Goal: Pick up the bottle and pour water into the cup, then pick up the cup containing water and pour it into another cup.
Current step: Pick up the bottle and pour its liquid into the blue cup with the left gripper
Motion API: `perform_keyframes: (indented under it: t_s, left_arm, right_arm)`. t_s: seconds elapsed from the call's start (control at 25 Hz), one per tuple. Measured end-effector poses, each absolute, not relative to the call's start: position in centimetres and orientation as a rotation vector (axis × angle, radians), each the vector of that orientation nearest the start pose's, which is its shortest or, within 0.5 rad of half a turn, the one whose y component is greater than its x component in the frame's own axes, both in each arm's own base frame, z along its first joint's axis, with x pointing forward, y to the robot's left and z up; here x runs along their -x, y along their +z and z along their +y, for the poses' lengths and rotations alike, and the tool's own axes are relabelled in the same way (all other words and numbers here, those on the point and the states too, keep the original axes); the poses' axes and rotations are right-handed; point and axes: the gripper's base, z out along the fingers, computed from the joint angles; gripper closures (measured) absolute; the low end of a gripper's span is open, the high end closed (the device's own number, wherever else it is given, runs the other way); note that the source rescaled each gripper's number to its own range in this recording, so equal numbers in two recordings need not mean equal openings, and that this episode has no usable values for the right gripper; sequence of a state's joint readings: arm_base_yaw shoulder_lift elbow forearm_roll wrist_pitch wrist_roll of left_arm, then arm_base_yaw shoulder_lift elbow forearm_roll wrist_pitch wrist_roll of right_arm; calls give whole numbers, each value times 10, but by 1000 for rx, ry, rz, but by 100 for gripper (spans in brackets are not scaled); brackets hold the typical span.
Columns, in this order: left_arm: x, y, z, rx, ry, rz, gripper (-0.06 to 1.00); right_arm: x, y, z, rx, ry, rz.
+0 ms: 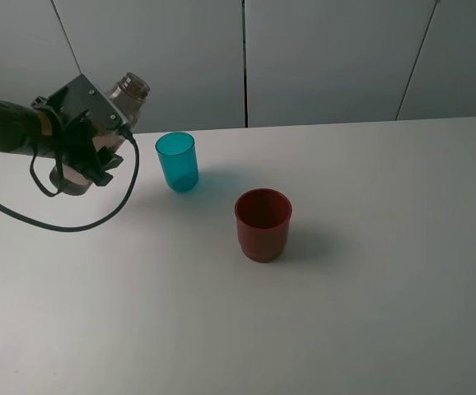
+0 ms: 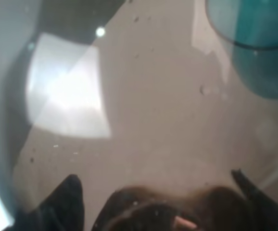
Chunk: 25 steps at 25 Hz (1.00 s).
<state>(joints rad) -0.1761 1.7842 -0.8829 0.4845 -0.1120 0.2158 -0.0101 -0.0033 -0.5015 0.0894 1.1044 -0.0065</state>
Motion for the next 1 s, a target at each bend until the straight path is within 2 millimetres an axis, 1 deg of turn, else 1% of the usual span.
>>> perform_keyframes:
  t_s: [0.4, 0.76, 1.0]
  left_arm:
    - [-351, 167, -63, -1054, 274, 2102, 94]
    - [-350, 165, -67, -1128, 308, 2120, 94]
    - [-349, 157, -64, -1162, 331, 2178, 94]
  right_arm:
    - [8, 274, 7, 3, 98, 2081]
    - [8, 274, 7, 3, 98, 2081]
    - [8, 274, 7, 3, 98, 2081]
